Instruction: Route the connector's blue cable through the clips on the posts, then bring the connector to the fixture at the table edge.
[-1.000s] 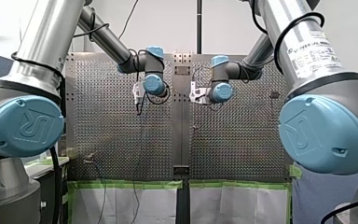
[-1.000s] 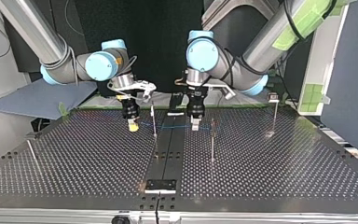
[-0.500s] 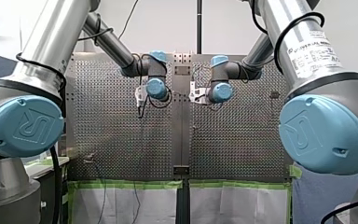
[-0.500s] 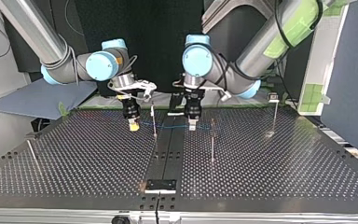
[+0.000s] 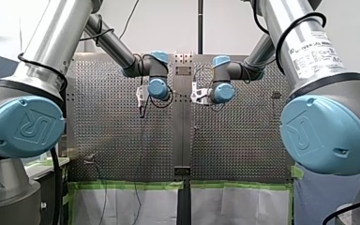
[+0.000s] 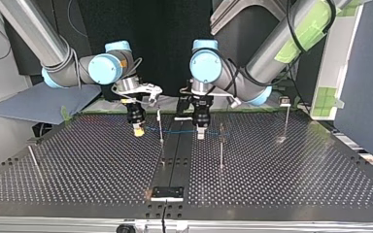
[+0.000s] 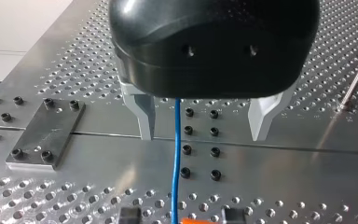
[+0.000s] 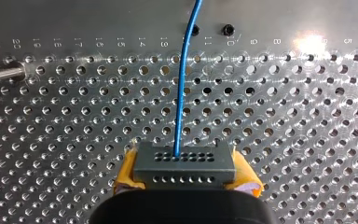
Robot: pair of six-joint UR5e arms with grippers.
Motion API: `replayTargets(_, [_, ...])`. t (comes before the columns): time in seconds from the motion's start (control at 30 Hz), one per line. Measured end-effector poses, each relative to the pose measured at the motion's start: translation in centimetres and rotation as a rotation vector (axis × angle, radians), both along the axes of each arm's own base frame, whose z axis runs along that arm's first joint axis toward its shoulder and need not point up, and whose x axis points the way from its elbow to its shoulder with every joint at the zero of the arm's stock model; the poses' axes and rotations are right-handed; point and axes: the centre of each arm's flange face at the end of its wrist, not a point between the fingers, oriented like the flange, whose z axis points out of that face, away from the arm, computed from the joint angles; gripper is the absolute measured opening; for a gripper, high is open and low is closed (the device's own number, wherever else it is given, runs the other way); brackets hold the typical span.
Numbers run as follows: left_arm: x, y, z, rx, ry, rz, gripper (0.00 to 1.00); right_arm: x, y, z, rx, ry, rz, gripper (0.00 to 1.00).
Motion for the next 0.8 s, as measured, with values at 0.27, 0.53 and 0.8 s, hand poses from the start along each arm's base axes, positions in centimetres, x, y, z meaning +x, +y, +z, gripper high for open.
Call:
replayTargets(0.27, [0.26, 0.11, 0.13, -0.004, -0.012, 0.003, 0.99, 0.00, 0.03, -0.08, 0.003, 0.003, 0.002, 0.00])
replayTargets(0.53, [0.37, -0.06, 0.33, 0.028, -0.035, 0.006, 0.52, -0.03, 0.11, -0.12, 0.008, 0.006, 0.003, 0.00])
replayTargets(0.8, [0.41, -0.05, 0.35, 0.038, -0.040, 0.011, 0.00, -0.06, 0.16, -0.17, 0.012, 0.010, 0.003, 0.00])
